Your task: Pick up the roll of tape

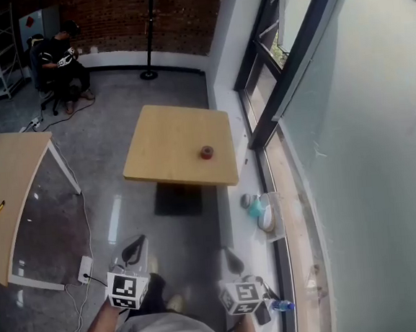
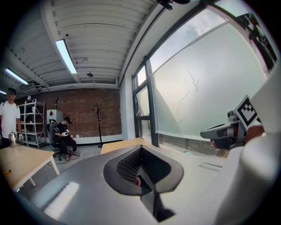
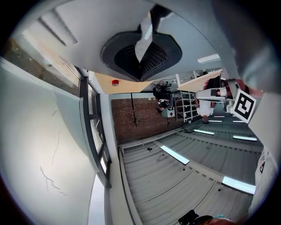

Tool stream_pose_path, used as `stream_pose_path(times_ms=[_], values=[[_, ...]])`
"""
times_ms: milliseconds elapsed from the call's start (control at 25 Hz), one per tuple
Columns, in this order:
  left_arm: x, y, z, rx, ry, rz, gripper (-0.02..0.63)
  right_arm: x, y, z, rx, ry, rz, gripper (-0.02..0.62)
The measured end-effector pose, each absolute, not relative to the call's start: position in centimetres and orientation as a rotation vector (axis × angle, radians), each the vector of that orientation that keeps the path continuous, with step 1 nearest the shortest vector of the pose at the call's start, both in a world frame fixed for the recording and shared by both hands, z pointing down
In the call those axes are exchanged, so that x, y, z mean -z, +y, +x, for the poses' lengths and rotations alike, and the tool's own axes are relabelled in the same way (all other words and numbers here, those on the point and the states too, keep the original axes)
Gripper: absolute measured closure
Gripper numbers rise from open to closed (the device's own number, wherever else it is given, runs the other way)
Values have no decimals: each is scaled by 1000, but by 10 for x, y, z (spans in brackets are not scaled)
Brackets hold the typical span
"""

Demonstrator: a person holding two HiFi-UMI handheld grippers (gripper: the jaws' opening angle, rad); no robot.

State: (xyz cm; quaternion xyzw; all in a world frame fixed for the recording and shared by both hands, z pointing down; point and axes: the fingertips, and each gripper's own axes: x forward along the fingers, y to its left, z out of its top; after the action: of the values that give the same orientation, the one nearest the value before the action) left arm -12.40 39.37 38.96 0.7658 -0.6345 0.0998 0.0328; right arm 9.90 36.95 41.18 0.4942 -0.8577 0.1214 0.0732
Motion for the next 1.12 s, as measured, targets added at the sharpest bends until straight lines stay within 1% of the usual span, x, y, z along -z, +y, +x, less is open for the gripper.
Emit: stream_pose_path(times_ms=[400,1120], values=[[-402,343,-129,-309,-1891,2376,606,-425,334,102,-399,-2521,1550,581],[-397,164,-144,-322,-1677,2532,606,-424,188,73,-426,-2395,1709,581]])
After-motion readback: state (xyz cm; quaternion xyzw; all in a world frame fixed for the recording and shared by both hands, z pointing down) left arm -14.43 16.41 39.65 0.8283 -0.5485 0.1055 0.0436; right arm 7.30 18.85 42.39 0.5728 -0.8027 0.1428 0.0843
